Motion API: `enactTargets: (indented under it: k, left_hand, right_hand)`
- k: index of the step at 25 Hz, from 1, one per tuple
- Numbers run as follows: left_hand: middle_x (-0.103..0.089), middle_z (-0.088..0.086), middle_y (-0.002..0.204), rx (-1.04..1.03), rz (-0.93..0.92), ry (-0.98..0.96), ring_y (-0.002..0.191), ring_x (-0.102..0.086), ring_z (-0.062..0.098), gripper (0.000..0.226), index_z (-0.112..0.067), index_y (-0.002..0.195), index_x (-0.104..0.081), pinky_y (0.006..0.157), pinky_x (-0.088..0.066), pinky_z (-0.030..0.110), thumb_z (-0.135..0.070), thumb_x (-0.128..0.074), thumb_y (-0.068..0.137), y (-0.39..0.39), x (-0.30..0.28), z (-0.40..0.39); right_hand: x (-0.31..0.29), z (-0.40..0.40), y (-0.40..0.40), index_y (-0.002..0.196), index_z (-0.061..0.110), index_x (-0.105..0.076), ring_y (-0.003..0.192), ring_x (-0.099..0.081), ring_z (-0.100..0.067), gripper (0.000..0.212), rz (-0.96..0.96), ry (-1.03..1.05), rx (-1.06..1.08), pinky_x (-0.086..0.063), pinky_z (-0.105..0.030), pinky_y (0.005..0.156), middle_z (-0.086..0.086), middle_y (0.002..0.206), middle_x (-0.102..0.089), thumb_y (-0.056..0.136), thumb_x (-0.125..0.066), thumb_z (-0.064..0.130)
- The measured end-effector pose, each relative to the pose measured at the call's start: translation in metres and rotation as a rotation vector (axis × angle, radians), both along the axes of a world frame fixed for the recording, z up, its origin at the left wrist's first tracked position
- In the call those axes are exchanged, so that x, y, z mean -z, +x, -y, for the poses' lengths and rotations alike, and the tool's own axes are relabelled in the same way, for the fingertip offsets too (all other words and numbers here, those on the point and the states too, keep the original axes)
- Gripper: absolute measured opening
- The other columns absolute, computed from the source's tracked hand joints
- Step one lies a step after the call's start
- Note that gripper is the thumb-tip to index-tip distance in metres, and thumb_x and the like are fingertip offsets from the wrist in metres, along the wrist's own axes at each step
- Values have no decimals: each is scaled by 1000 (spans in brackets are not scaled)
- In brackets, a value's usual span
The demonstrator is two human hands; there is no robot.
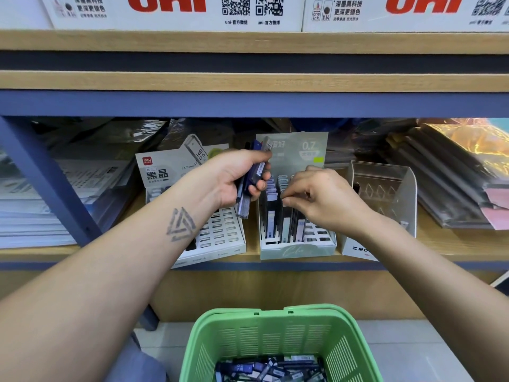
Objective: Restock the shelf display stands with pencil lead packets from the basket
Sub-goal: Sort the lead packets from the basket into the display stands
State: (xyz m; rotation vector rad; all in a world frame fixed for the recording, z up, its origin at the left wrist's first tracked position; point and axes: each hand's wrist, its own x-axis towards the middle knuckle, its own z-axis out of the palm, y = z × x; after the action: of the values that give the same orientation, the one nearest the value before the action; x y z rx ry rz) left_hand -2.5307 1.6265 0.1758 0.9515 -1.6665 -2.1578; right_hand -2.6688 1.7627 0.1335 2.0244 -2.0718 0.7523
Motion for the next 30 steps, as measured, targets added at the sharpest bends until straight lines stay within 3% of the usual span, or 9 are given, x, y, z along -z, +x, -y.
enactTargets:
  k: [2, 6, 11, 15, 17, 19, 22, 26, 30]
  left_hand:
    - [-53, 1, 57, 3, 5, -2, 40, -44, 9, 27, -11, 80, -54, 34, -30, 14, -29, -56, 101, 0, 0, -1]
    - [-53, 1, 58, 8, 16, -2, 41, -45, 9, 26, -11, 81, -55, 35, -31, 15, -29, -57, 100, 1, 2, -1]
    - [-54, 2, 60, 31, 33, 2, 43, -46, 10, 26, -11, 82, -56, 34, -33, 15, -30, -58, 99, 2, 2, 0]
    - [-56, 4, 63, 59, 27, -1, 47, -47, 12, 24, -8, 88, -58, 35, -33, 16, -30, -56, 99, 3, 1, -4]
    - [-59, 6, 66, 97, 9, 9, 50, -50, 13, 22, -6, 96, -58, 35, -34, 16, -26, -53, 101, 2, 0, -5]
    - [-64, 9, 71, 152, -15, 6, 51, -54, 14, 20, -4, 103, -57, 35, -37, 16, -24, -54, 102, 2, -2, -7]
    - [-70, 15, 80, 207, -21, -4, 55, -58, 17, 20, -4, 106, -57, 36, -39, 16, -23, -56, 100, 1, -3, -11]
    - [-71, 17, 87, 242, -2, 20, 54, -59, 17, 28, -2, 112, -61, 36, -39, 15, -26, -51, 103, 1, -2, -10]
    - [-69, 15, 83, 188, -7, 54, 45, -50, 10, 21, -1, 109, -58, 33, -34, 14, -18, -48, 104, 0, -1, -3]
  right_hand:
    - [1, 1, 0, 99, 20, -79, 89, -60, -21, 11, -66, -18, -6, -51, -41, 77, 4, 90, -70, 89, -75, 24]
    - [-1, 1, -2, 86, 22, -74, 83, -58, -17, 7, -50, -23, 25, -51, -40, 76, 7, 82, -67, 86, -77, 27]
    - [-5, 0, -6, 80, 22, -75, 83, -59, -15, 5, 10, -2, 22, -53, -43, 77, 9, 85, -66, 84, -77, 24]
    - [-15, 0, -6, 85, 21, -76, 75, -57, 1, 4, 175, -64, 95, -44, -27, 71, 12, 84, -67, 88, -73, 20]
    - [-18, 2, -3, 92, 20, -75, 72, -57, 4, 5, 342, -136, 169, -43, -19, 69, 13, 80, -67, 90, -71, 21]
    - [-21, 7, -2, 109, 15, -72, 77, -64, -2, 19, 656, -187, 185, -49, -23, 73, 6, 88, -72, 92, -70, 24]
    - [-23, 13, -1, 121, 4, -65, 63, -62, -8, 32, 1077, -182, 105, -47, -22, 59, -6, 89, -74, 94, -70, 19]
    - [-25, 13, -8, 110, -5, -63, 57, -59, -14, 24, 1315, -255, 75, -46, -23, 53, -9, 73, -69, 88, -71, -2]
    - [-32, 5, -18, 102, -2, -63, 63, -69, -20, 9, 1384, -285, 81, -55, -24, 58, -13, 77, -74, 93, -64, -2]
